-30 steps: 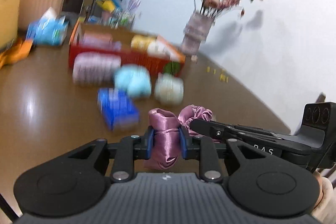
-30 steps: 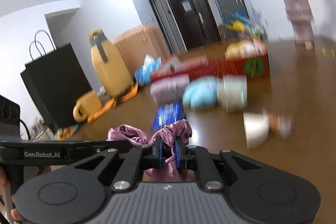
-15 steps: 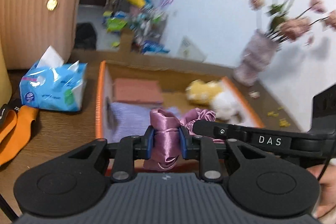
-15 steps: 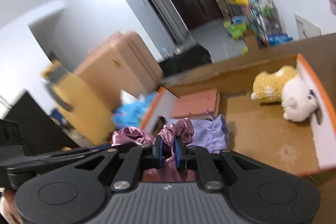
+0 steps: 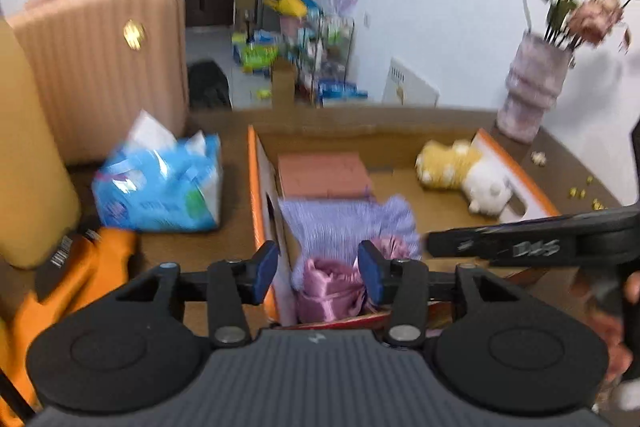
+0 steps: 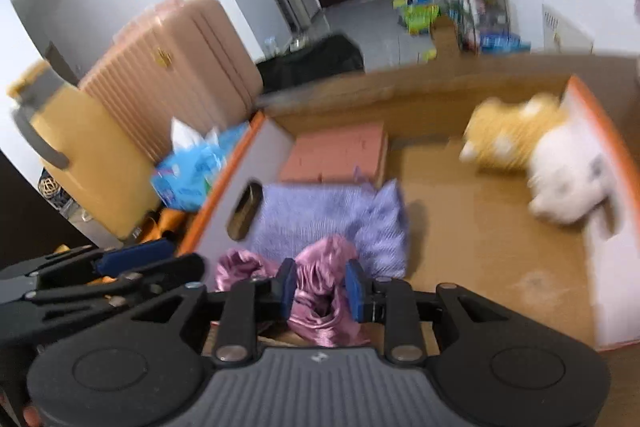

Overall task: Organize soft objects
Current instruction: 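Open both tools and withdraw them back toward the table items, then close both tools on the light-blue fuzzy plush monster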

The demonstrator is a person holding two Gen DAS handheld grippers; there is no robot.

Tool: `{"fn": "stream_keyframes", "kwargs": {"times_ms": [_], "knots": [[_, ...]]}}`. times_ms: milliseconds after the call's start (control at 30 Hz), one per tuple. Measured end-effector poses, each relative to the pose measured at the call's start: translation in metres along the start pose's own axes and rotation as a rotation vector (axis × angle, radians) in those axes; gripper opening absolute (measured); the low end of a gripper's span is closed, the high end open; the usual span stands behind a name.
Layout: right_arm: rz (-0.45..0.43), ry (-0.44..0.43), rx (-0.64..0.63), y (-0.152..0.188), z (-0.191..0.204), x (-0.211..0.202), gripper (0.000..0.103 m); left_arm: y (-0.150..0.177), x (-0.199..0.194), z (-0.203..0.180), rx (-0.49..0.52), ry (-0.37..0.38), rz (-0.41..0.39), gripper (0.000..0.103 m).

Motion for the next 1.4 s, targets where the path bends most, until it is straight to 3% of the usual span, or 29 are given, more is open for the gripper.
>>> {"fn": "stream_keyframes", "kwargs": {"times_ms": [67,133,200,333,400,733,867,1067,1233,1333,1400], "knots": [[-0.056,0.025,-0.034,-0.010,0.002,-0.039,0.033,-0.009,-0.028,0.001,0.009,-0.011,-0.048,0.057],[-0.120,0.061,-0.075,-0.017,0.002,-0.081,0.043,-0.014,-0.059,0.005,0.015,-0.038,-0.108,0.075],[-0.183,0.096,-0.111,-0.017,0.001,-0.121,0.056,-0.013,-0.089,0.011,0.024,-0.070,-0.177,0.077],[-0.289,0.176,-0.212,-0.003,-0.002,-0.187,0.071,-0.003,-0.140,0.019,0.027,-0.151,-0.291,0.085],[-0.344,0.222,-0.251,0.004,-0.002,-0.208,0.085,0.002,-0.153,0.019,0.036,-0.174,-0.307,0.085],[-0.418,0.239,-0.309,0.037,0.014,-0.253,0.085,0.017,-0.188,0.004,0.004,-0.108,-0.324,0.089],[-0.440,0.216,-0.342,0.076,0.021,-0.256,0.085,0.058,-0.199,0.003,-0.035,-0.108,-0.314,0.089],[-0.410,0.149,-0.296,0.168,0.020,-0.256,0.085,0.144,-0.217,-0.015,-0.066,-0.123,-0.318,0.090],[-0.405,0.152,-0.221,0.238,0.015,-0.263,0.085,0.213,-0.219,-0.032,-0.082,-0.112,-0.248,0.091],[-0.379,0.147,-0.168,0.259,0.007,-0.262,0.085,0.231,-0.207,-0.040,-0.079,-0.072,-0.165,0.091],[-0.360,0.159,-0.171,0.263,0.005,-0.258,0.084,0.230,-0.203,-0.044,-0.055,-0.089,-0.168,0.091]]}}
Point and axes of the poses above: each gripper's, at about its wrist camera, not at the fingertips, and x roughly the way its jaws point, z to its left, y to its underside, the point moved 7 cm from there along x, roughly the way its jaws point, and after that the axes turned 5 degrees about -y, right-handed, at the moved point
